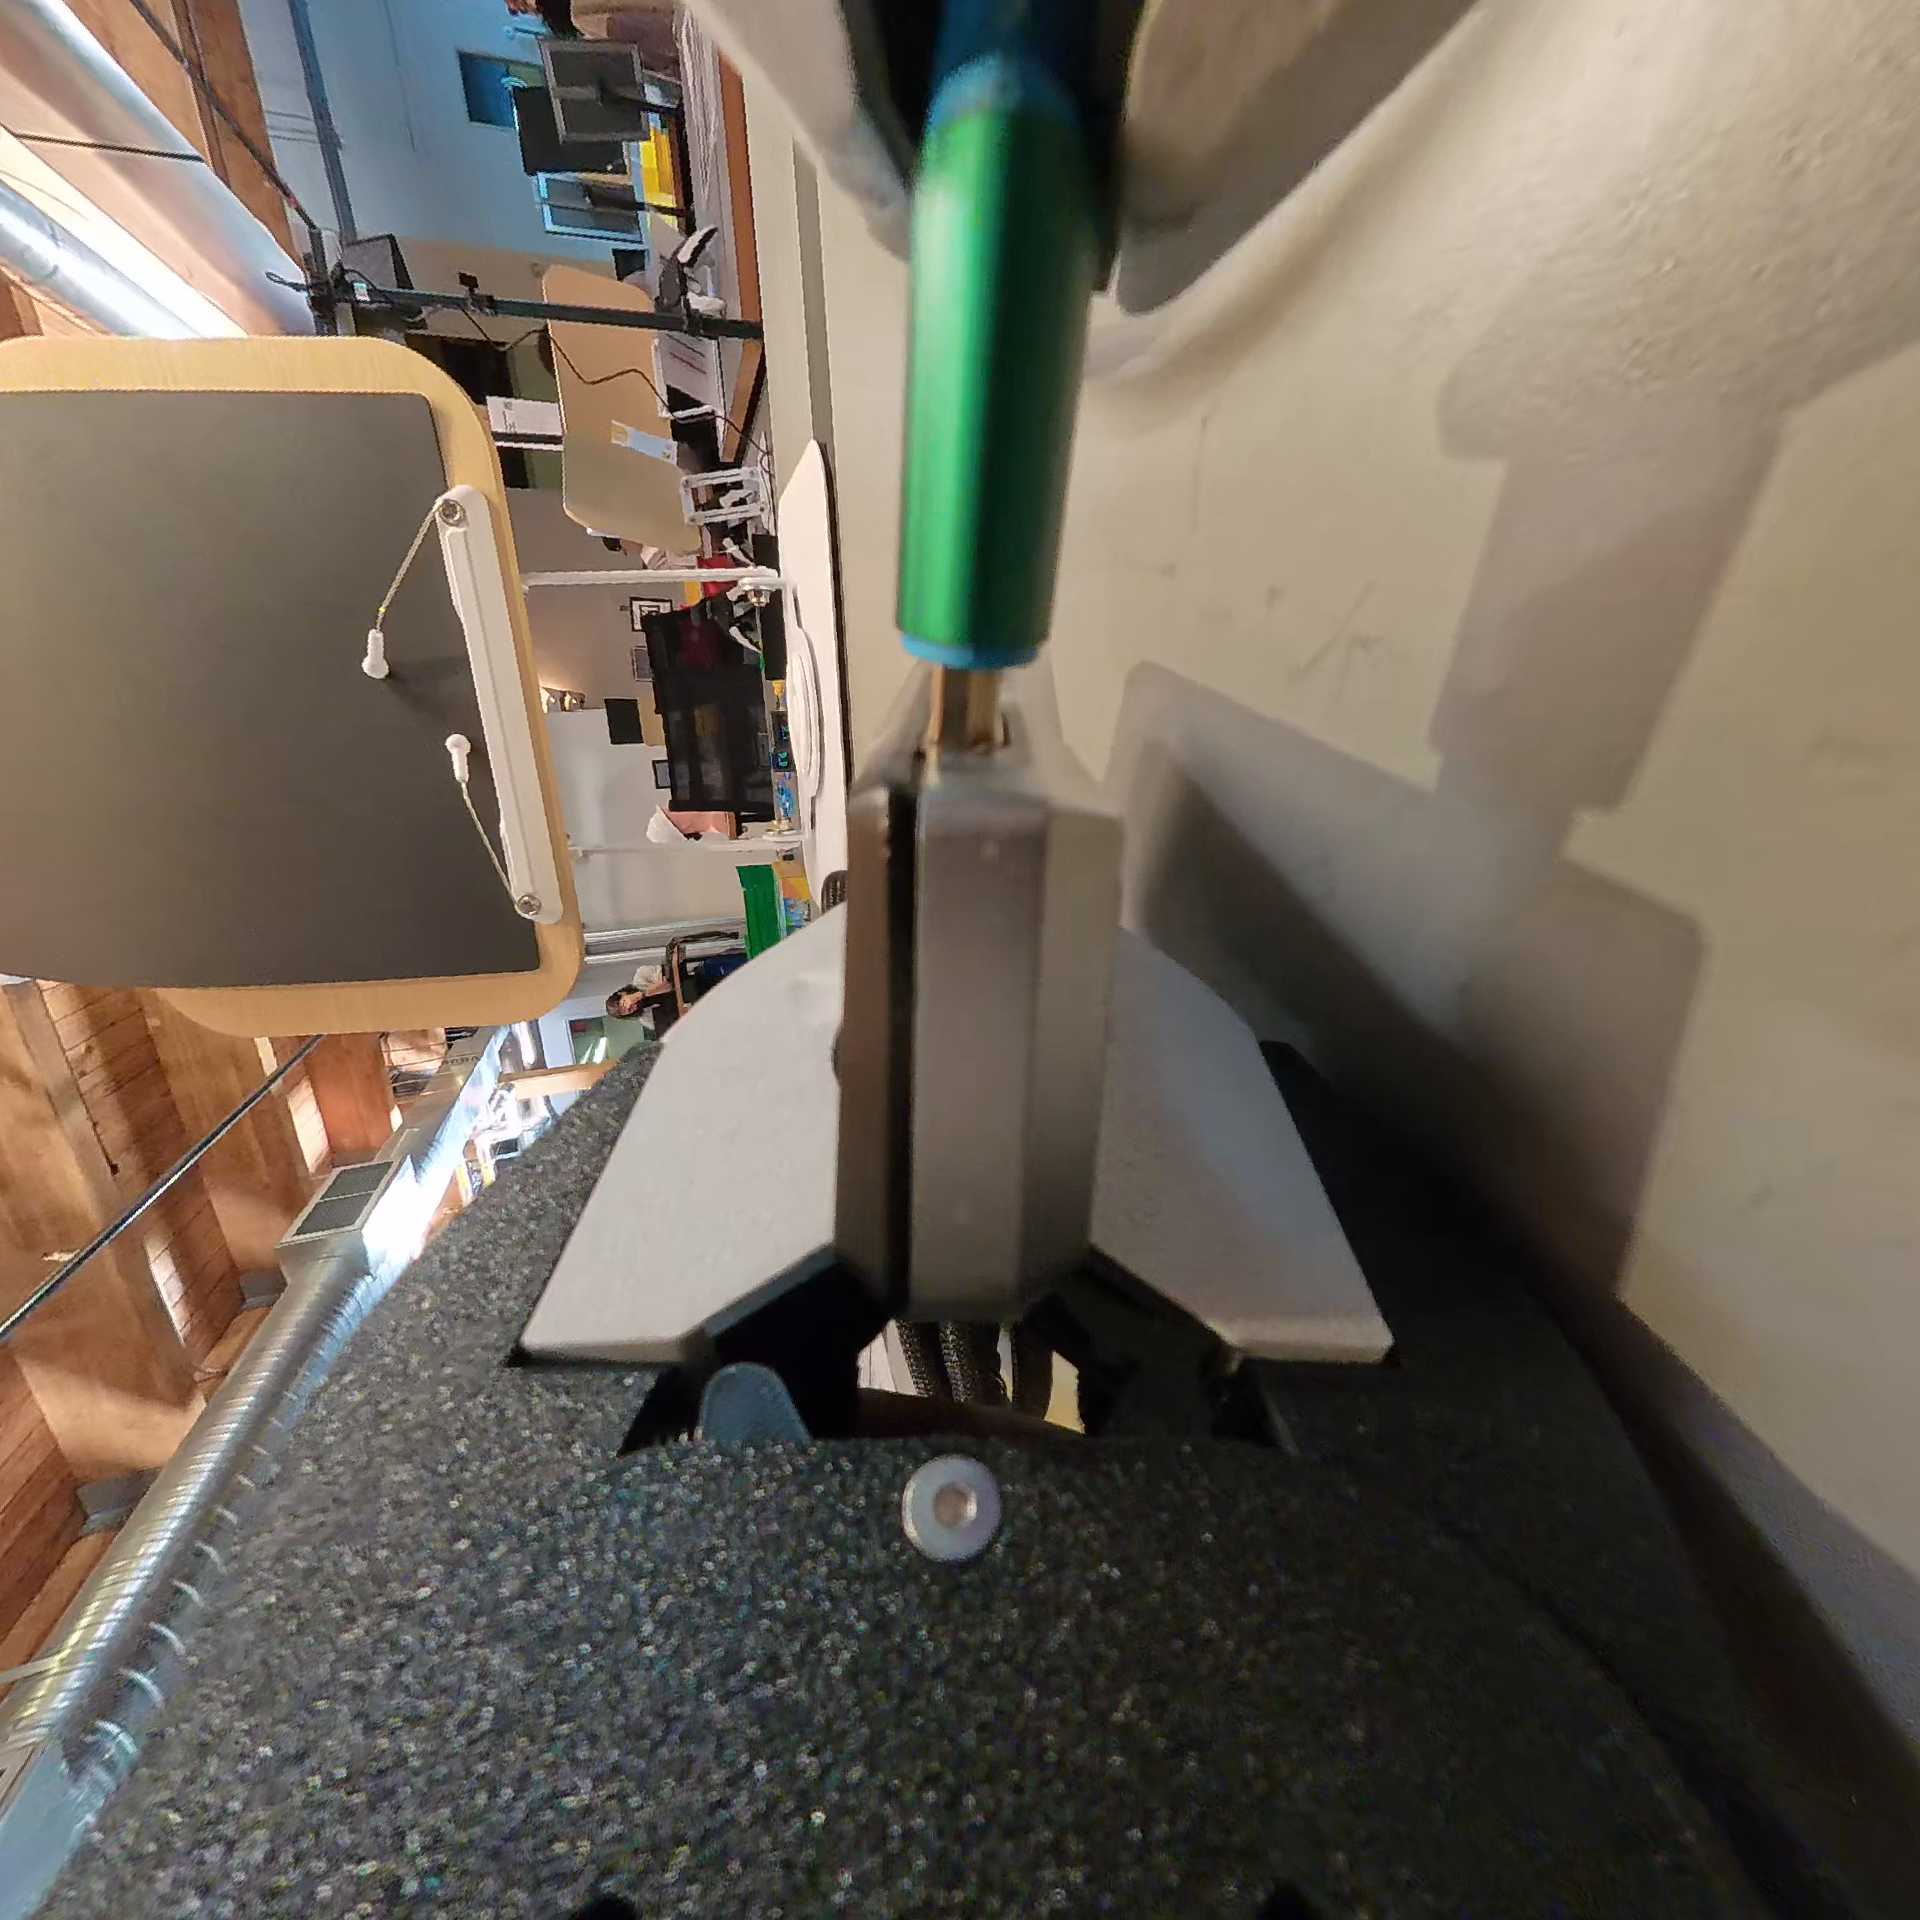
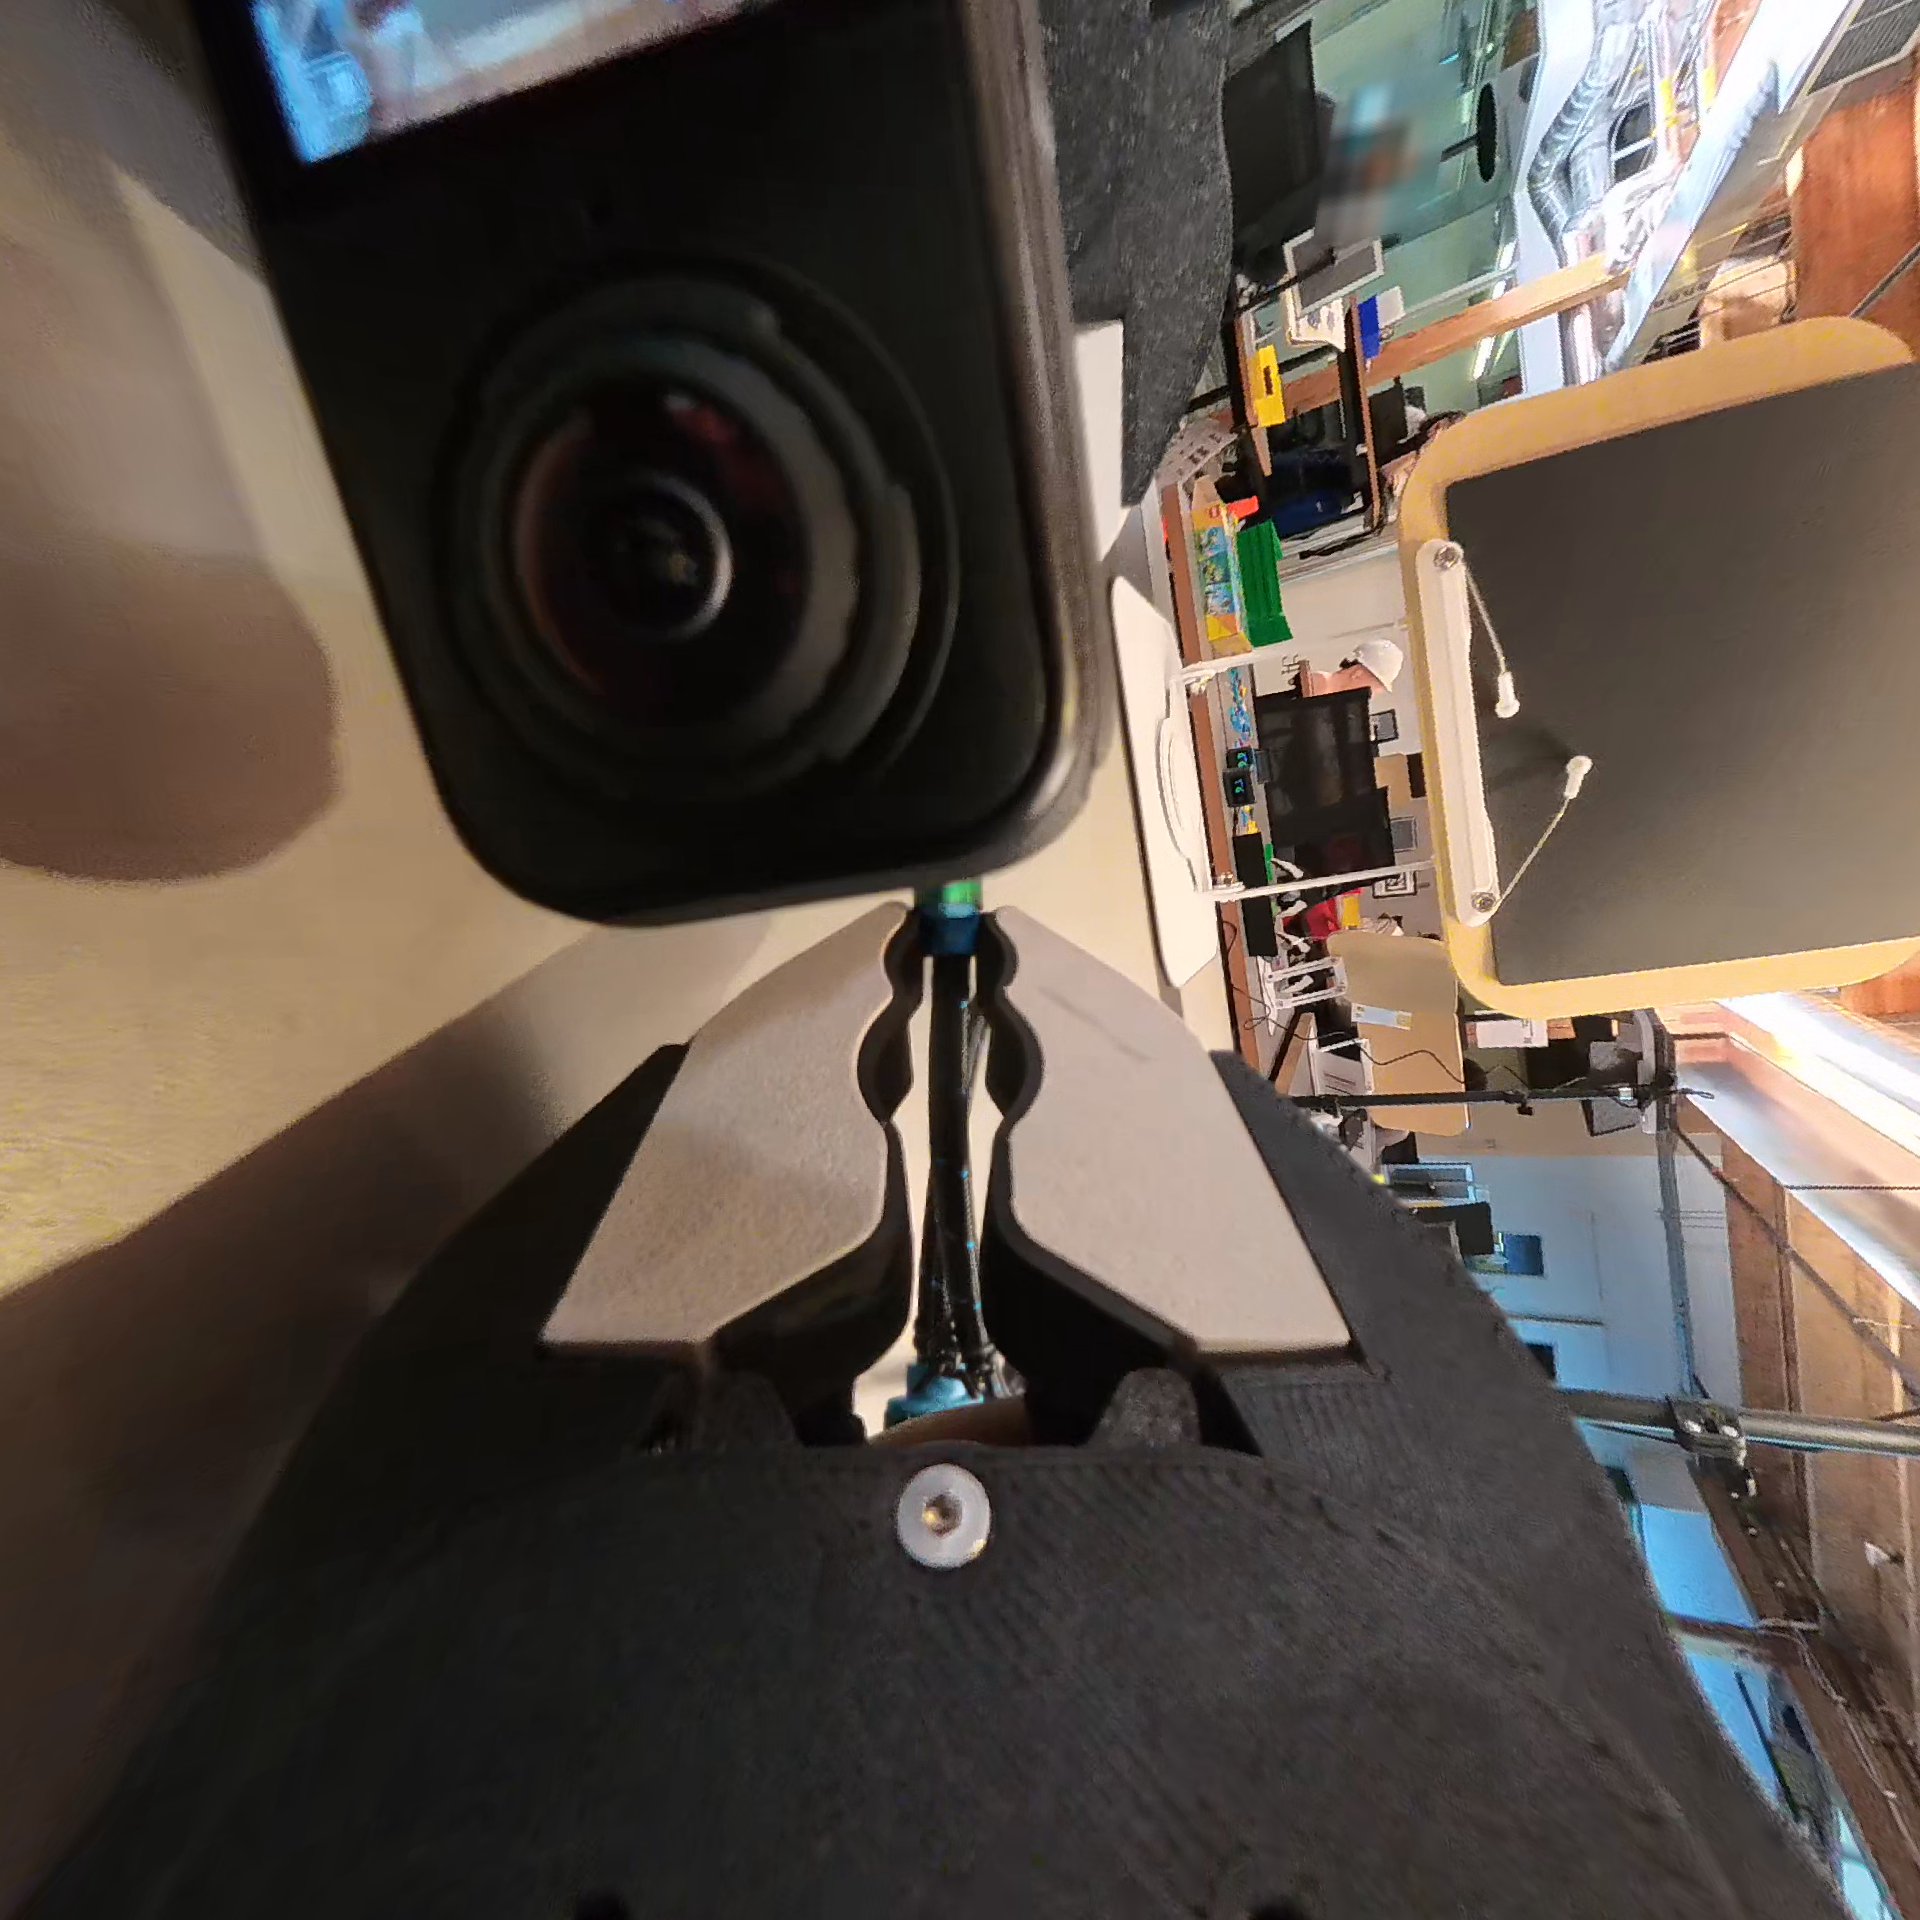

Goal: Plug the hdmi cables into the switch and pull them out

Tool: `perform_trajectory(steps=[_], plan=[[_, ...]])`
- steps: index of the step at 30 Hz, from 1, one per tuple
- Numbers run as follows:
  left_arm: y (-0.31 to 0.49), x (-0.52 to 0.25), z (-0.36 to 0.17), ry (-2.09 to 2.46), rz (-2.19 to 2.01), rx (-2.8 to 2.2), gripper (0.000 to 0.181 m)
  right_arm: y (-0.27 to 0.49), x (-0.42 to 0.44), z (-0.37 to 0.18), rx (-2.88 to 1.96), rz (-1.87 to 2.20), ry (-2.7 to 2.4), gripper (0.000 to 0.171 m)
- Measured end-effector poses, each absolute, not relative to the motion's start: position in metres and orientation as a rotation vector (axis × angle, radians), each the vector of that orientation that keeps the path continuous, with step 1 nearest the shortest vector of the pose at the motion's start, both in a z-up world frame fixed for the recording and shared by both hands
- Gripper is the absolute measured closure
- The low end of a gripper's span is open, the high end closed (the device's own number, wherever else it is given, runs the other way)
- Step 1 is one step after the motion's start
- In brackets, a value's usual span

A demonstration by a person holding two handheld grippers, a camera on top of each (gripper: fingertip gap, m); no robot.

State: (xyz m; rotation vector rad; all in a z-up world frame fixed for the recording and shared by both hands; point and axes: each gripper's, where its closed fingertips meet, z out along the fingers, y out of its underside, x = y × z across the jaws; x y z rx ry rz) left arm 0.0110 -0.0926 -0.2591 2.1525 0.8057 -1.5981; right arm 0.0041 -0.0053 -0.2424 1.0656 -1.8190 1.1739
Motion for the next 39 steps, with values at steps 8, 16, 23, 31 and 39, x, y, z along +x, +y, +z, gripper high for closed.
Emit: perform_trajectory(steps=[8, 16, 23, 31, 39], plan=[[-0.090, 0.011, -0.258, 0.799, -1.635, 2.184, 0.158, -0.006, 0.011, -0.238, 1.090, 1.183, -1.772, 0.163], [-0.085, 0.007, -0.265, 0.686, -1.592, 2.296, 0.159, -0.003, 0.007, -0.246, 1.100, 1.198, -1.887, 0.161], [-0.067, 0.021, -0.270, 0.696, -1.583, 2.563, 0.152, -0.002, 0.002, -0.252, 1.078, 1.197, -1.999, 0.161], [-0.042, 0.027, -0.259, 0.865, -1.636, 2.776, 0.115, 0.001, -0.023, -0.266, 0.985, 1.039, -2.101, 0.159], [-0.009, 0.033, -0.243, 1.375, -1.639, 2.978, 0.092, 0.012, -0.018, -0.275, 0.931, 1.082, -2.332, 0.152]])
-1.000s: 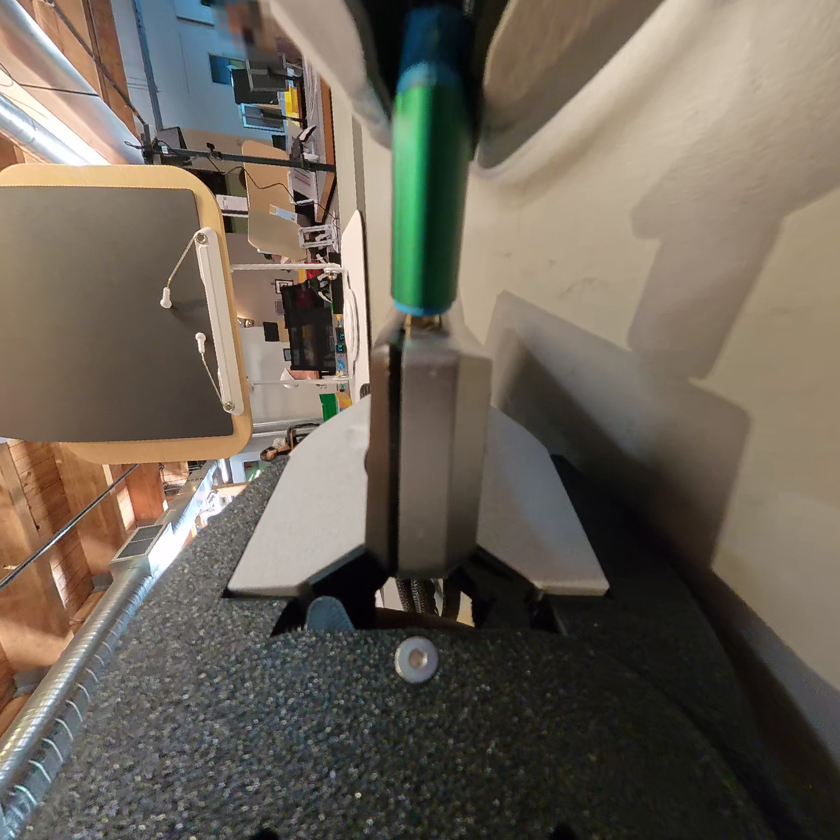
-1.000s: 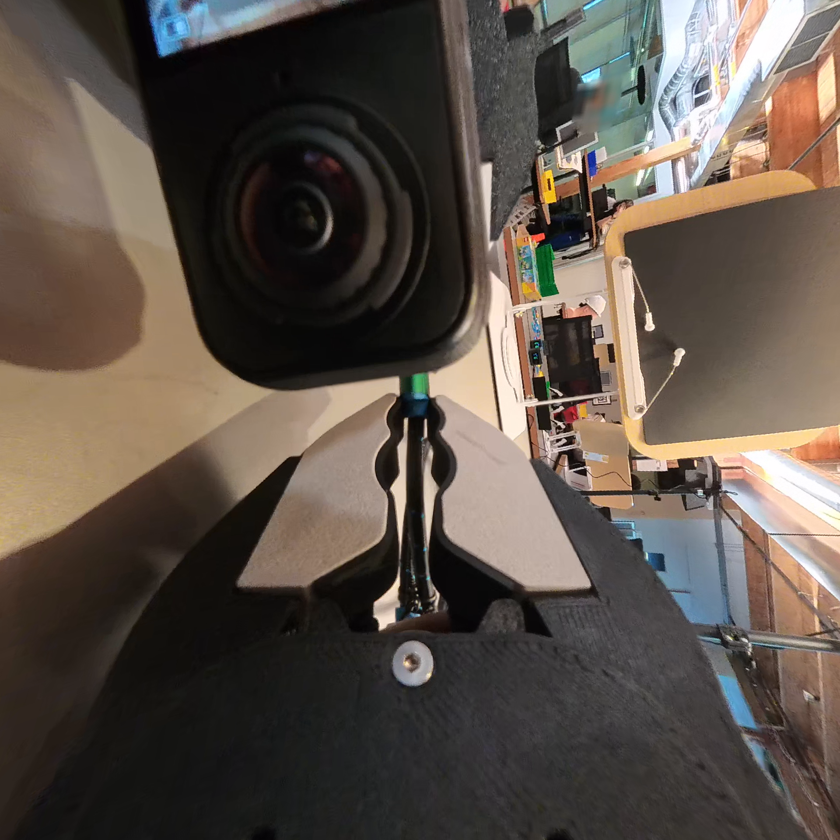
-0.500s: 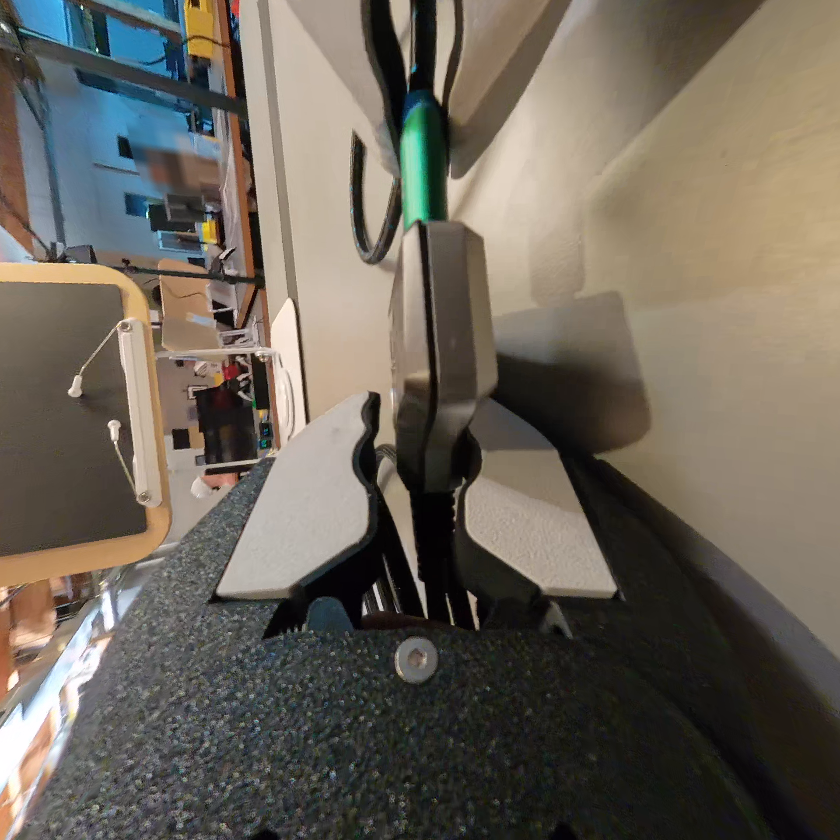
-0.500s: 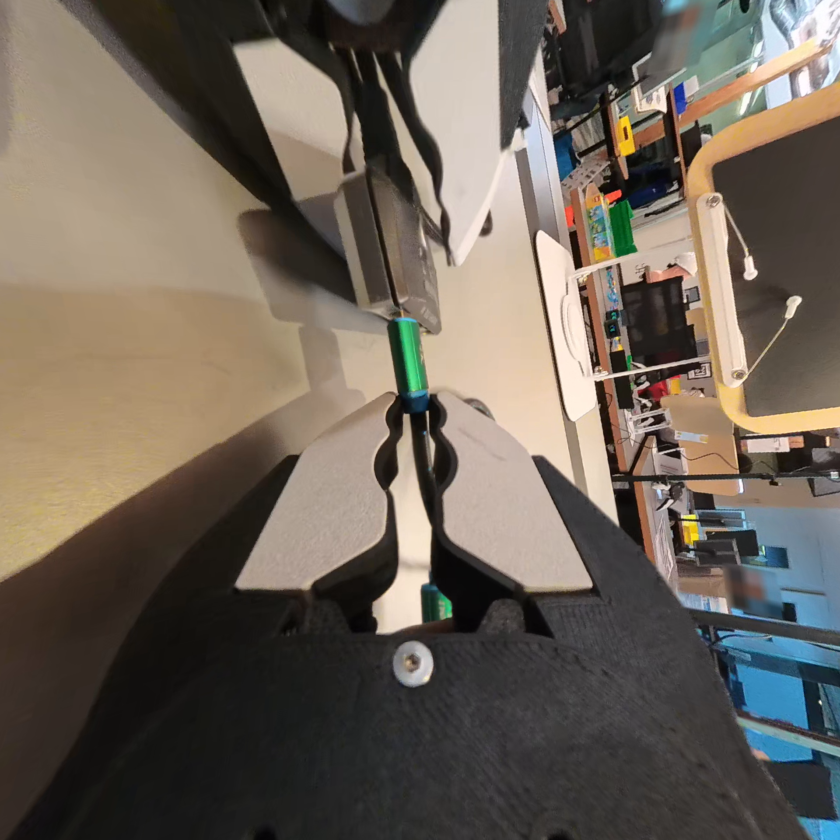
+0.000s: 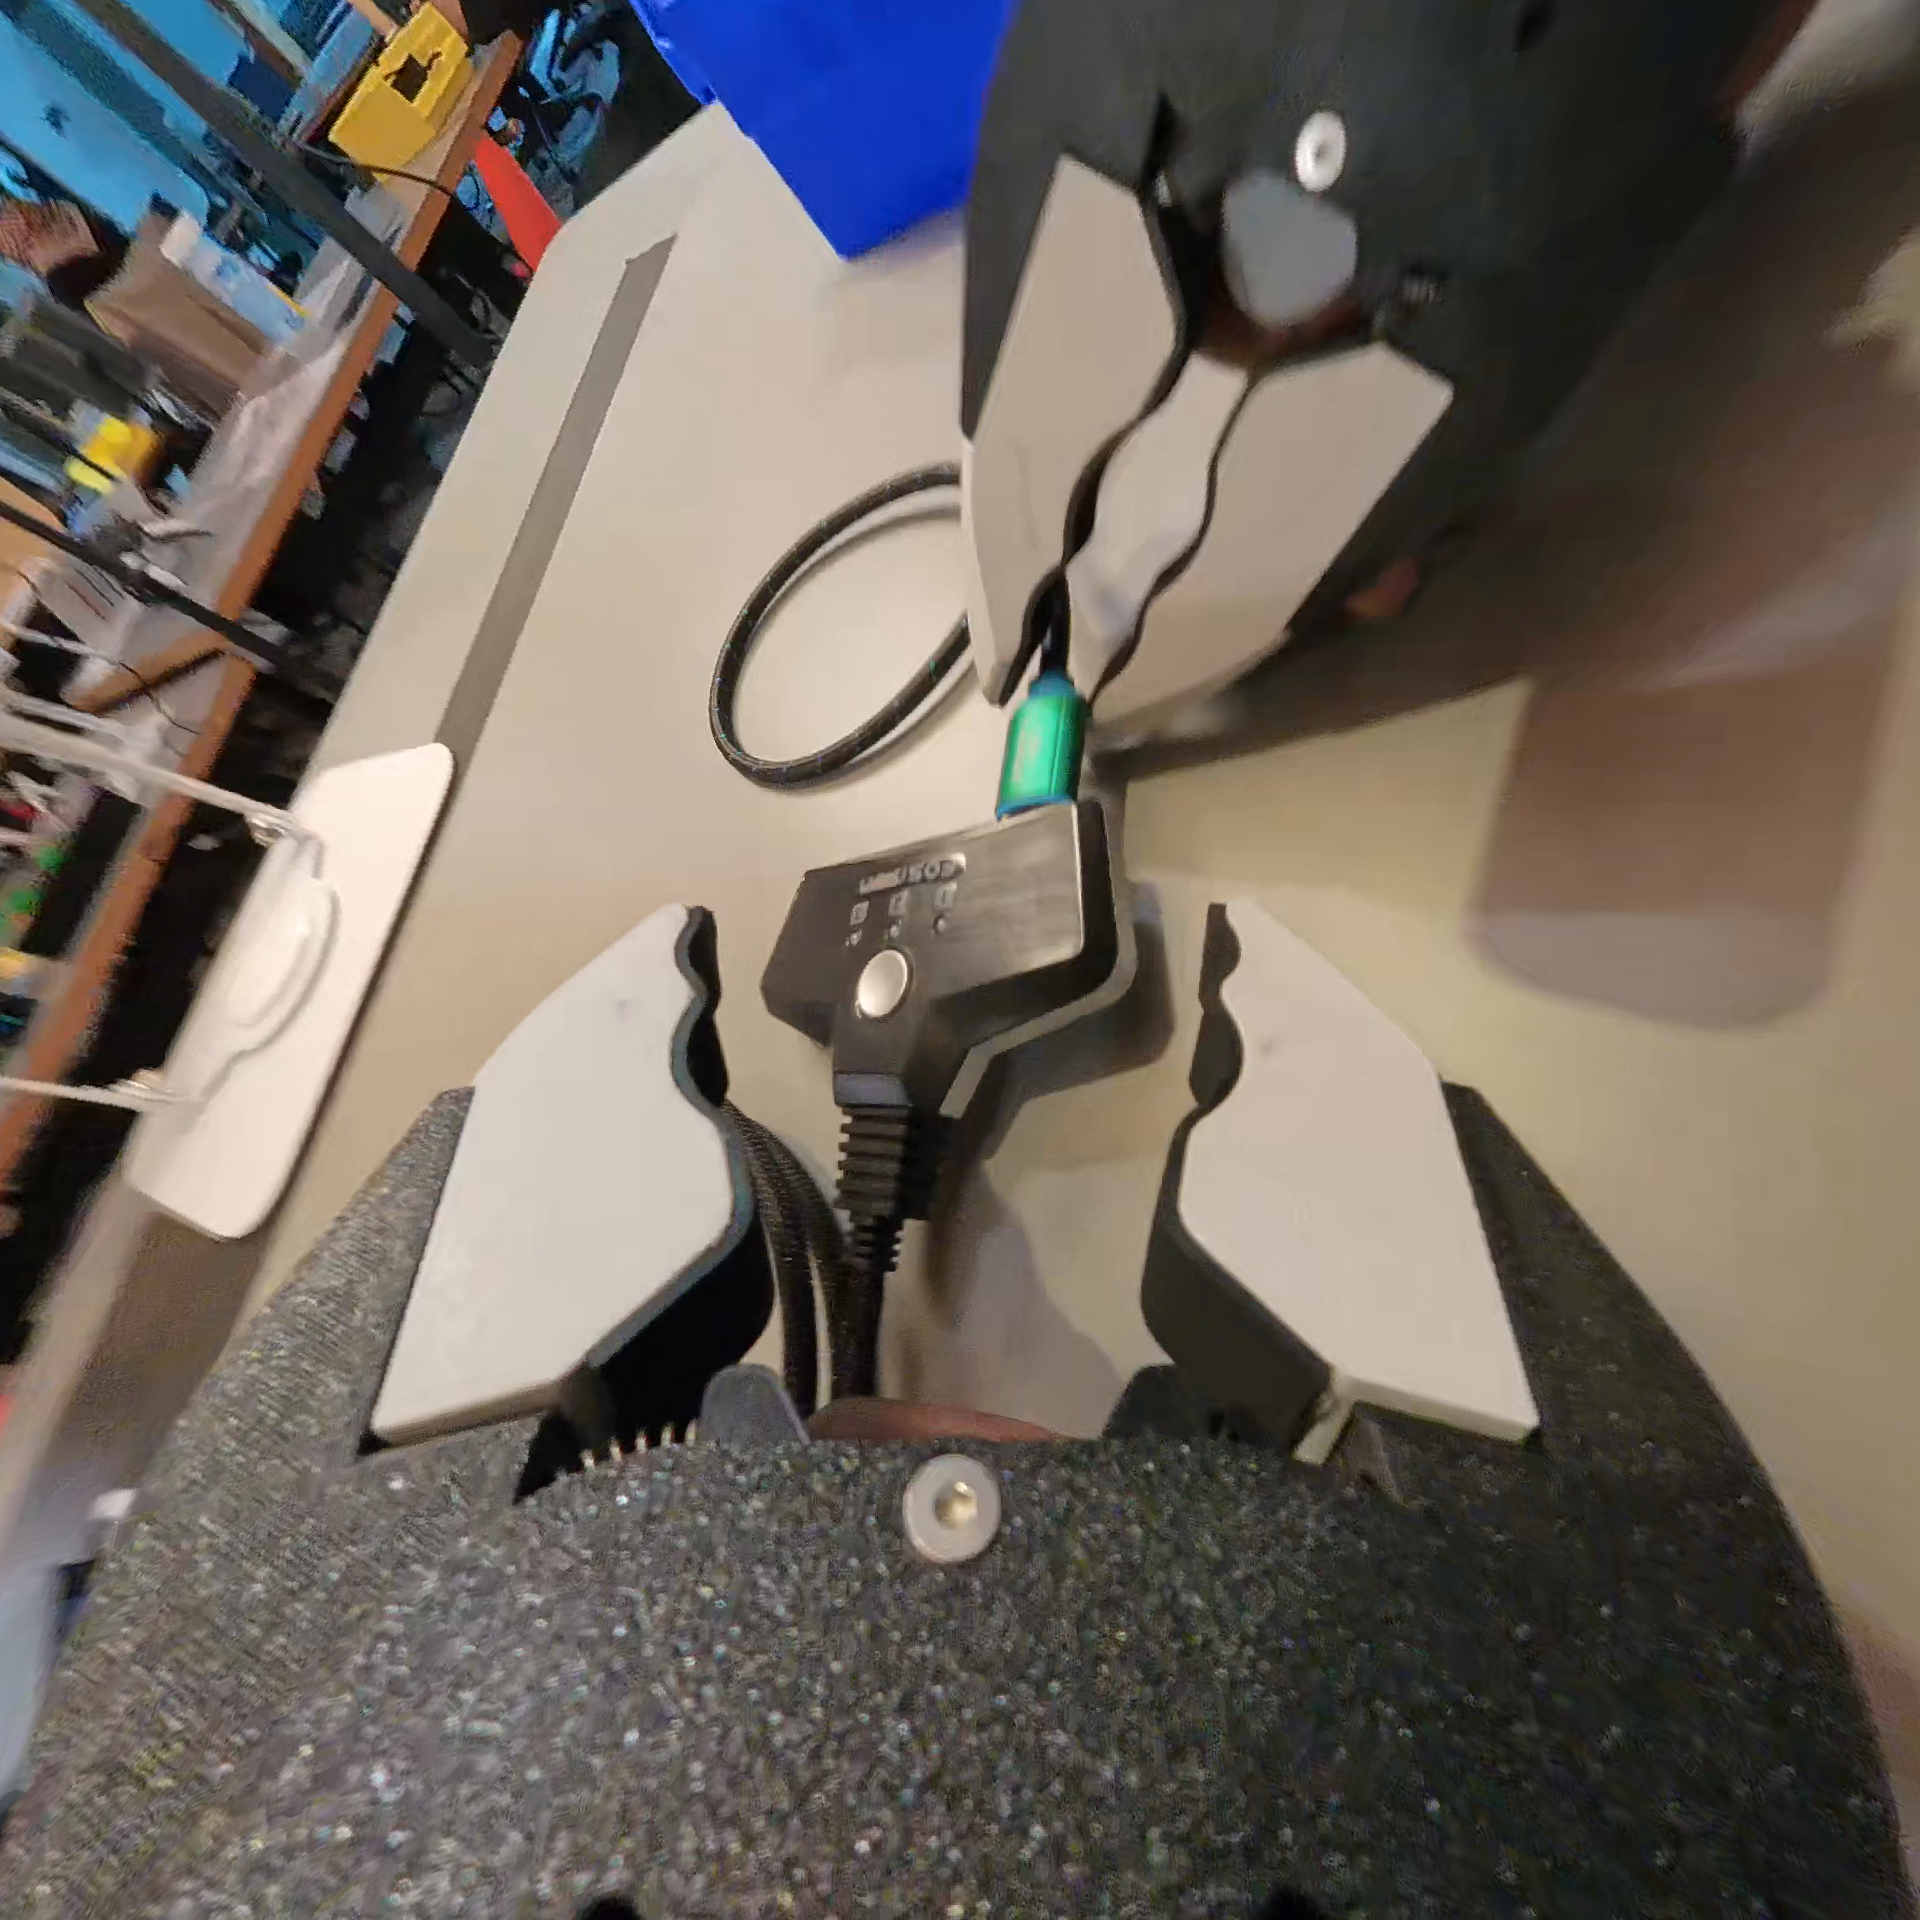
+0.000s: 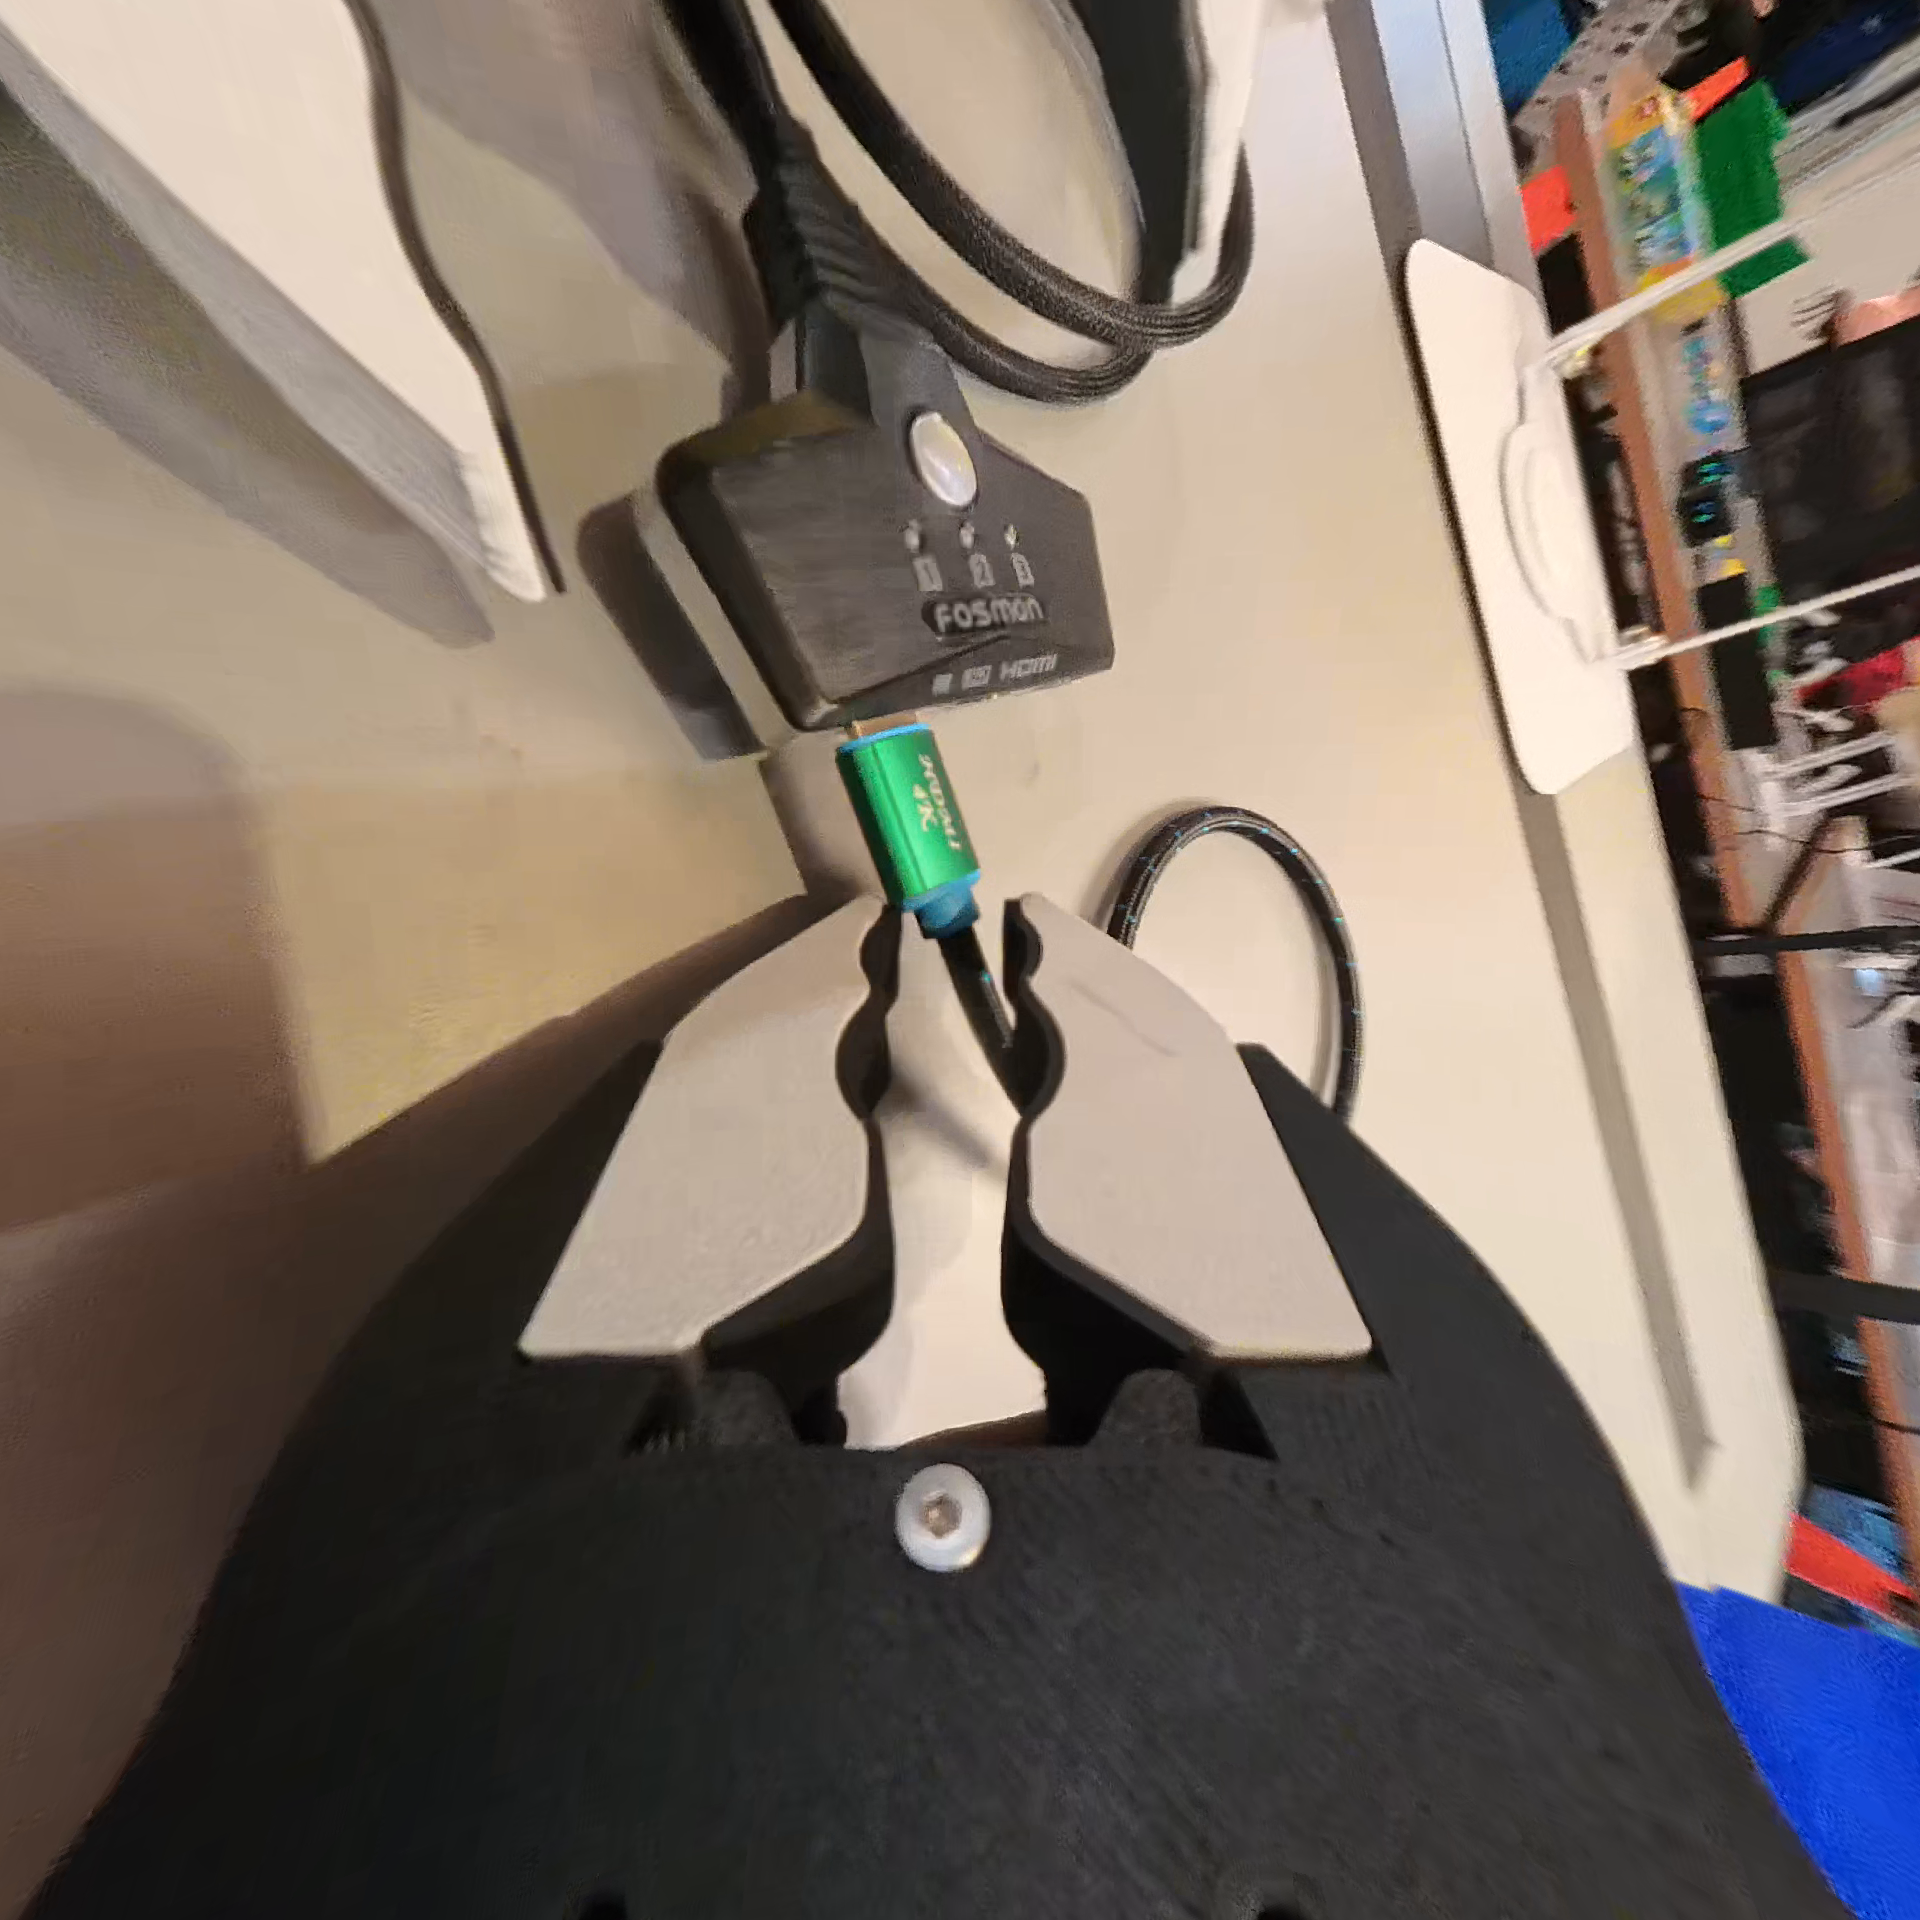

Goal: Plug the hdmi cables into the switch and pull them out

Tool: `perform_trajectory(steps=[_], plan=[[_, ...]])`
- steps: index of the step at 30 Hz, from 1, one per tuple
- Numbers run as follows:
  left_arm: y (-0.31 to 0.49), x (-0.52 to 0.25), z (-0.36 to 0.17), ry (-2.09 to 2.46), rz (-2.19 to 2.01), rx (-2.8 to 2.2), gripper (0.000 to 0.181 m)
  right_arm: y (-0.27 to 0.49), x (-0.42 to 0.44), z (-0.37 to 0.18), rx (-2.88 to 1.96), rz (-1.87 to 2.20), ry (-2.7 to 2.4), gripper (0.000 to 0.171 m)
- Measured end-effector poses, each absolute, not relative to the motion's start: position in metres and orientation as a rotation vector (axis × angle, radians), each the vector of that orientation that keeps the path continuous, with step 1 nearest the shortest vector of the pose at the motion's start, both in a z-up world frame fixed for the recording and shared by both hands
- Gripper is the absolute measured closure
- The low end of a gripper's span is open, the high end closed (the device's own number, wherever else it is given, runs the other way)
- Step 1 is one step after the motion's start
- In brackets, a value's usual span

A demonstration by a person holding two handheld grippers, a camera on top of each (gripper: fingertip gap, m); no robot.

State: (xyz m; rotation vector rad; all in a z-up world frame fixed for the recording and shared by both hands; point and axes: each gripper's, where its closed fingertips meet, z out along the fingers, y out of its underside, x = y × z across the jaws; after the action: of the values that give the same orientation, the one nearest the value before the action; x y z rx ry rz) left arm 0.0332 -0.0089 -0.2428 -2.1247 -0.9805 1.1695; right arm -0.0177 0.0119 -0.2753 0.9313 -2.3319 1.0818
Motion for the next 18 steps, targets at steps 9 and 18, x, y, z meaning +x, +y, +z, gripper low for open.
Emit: perform_trajectory(steps=[9, 18], plan=[[-0.038, 0.112, -0.167, -1.401, 1.181, -1.557, 0.096, 0.027, -0.003, -0.264, 0.914, 1.271, -2.481, 0.141], [-0.182, 0.281, -0.125, -2.124, 1.247, -1.446, 0.118, 0.034, 0.002, -0.260, 0.941, 1.280, -2.484, 0.141]])
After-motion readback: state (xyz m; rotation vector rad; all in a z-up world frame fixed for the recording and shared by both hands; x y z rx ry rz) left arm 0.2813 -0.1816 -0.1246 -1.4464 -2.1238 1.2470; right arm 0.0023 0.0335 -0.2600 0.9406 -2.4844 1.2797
